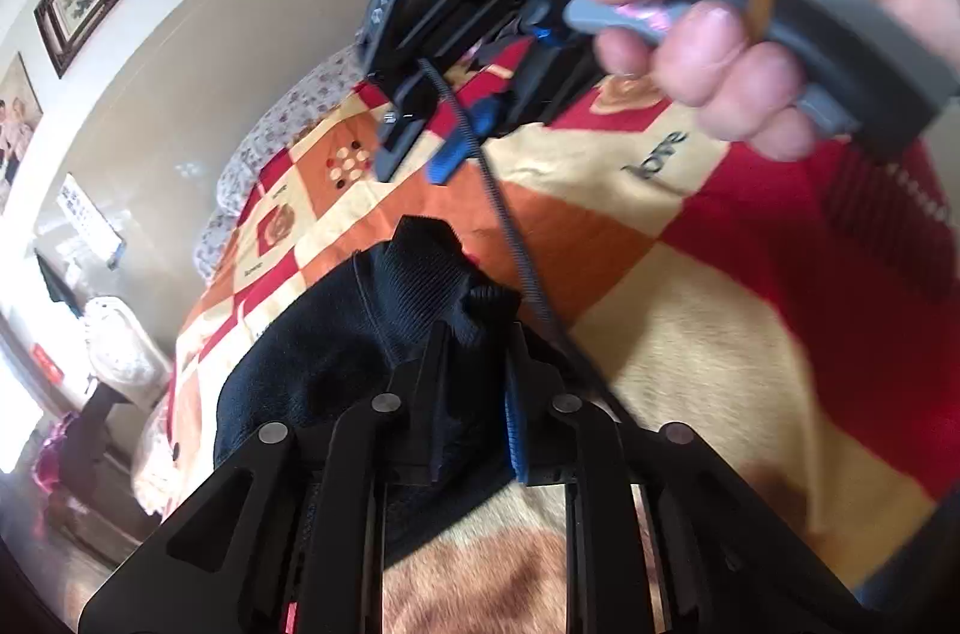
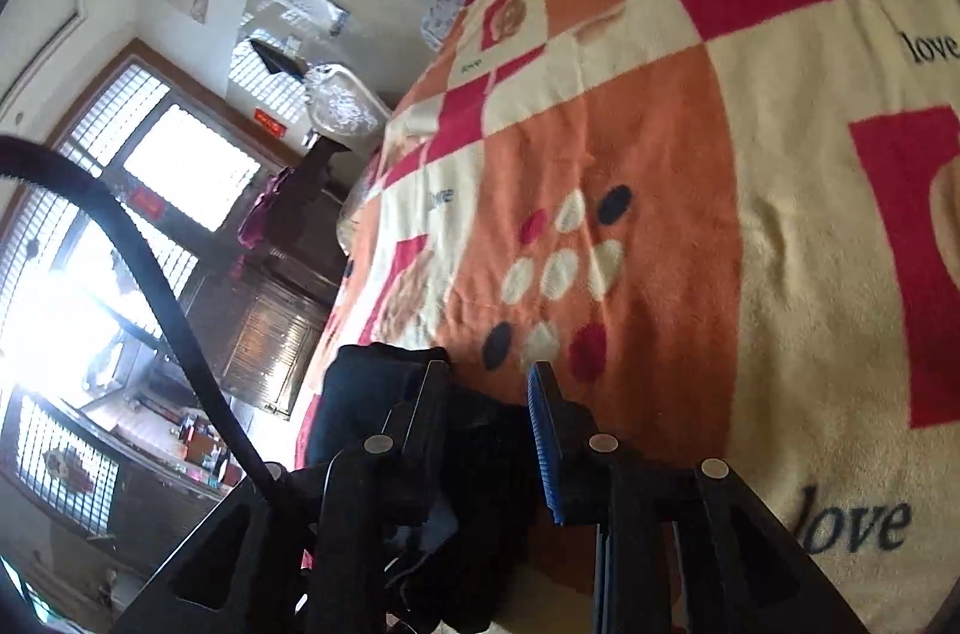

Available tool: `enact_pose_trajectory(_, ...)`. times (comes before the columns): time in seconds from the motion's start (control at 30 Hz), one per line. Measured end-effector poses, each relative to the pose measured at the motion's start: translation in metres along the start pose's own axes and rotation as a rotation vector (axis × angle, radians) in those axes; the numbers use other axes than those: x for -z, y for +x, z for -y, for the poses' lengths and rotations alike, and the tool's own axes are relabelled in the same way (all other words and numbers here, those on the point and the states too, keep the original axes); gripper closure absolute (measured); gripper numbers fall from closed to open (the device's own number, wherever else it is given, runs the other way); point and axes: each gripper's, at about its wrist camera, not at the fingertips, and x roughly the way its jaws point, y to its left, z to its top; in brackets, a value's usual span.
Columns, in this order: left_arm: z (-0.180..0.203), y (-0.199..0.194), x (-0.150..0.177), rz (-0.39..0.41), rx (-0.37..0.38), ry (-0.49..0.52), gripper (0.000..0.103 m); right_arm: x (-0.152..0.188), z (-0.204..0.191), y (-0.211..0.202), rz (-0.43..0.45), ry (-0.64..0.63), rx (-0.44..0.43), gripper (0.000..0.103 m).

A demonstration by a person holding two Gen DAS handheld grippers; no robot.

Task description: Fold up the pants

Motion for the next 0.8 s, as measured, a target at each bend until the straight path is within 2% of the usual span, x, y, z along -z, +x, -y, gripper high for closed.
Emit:
enact_pose_trajectory(0.03,-0.004,-0.010,0.002,0.028,0.044,-0.010,0.073,0.000,-0.010,-0.004,0.005,-0.040,-0.010,0.078)
enact_pose_trajectory(0.07,-0.004,-0.021,0.002,0.057,0.077,-0.016,0.059,-0.001,-0.019,-0.007,0.012,-0.074,-0.005,0.077)
enact_pose_trajectory(0.13,-0.002,-0.039,0.003,0.102,0.118,-0.020,0.047,0.000,-0.034,-0.014,0.024,-0.128,-0.012,0.077)
enact_pose_trajectory(0.2,-0.004,-0.056,0.006,0.134,0.162,-0.038,0.047,0.001,-0.044,-0.013,0.026,-0.149,-0.043,0.076)
enact_pose_trajectory(0.23,-0.008,-0.064,0.009,0.151,0.160,-0.061,0.047,0.002,-0.049,-0.010,0.021,-0.155,-0.049,0.076)
enact_pose_trajectory(0.33,-0.028,-0.084,0.026,0.154,0.113,-0.169,0.047,0.012,-0.057,-0.003,-0.018,-0.158,-0.086,0.076)
enact_pose_trajectory(0.47,-0.087,-0.084,0.057,0.104,-0.041,-0.345,0.047,0.039,-0.074,0.009,-0.093,-0.207,-0.144,0.076)
enact_pose_trajectory(0.53,-0.112,-0.077,0.072,0.082,-0.050,-0.436,0.043,0.051,-0.085,0.011,-0.110,-0.235,-0.191,0.076)
enact_pose_trajectory(0.6,-0.131,-0.064,0.080,0.048,-0.045,-0.515,0.043,0.065,-0.095,0.018,-0.138,-0.283,-0.200,0.076)
enact_pose_trajectory(0.67,-0.144,-0.058,0.087,0.033,-0.019,-0.607,0.043,0.075,-0.099,0.031,-0.162,-0.318,-0.166,0.076)
enact_pose_trajectory(0.73,-0.151,-0.063,0.089,0.050,0.045,-0.675,0.043,0.080,-0.095,0.046,-0.177,-0.315,-0.089,0.076)
enact_pose_trajectory(0.8,-0.150,-0.066,0.089,0.062,0.197,-0.682,0.043,0.073,-0.081,0.056,-0.158,-0.258,-0.040,0.076)
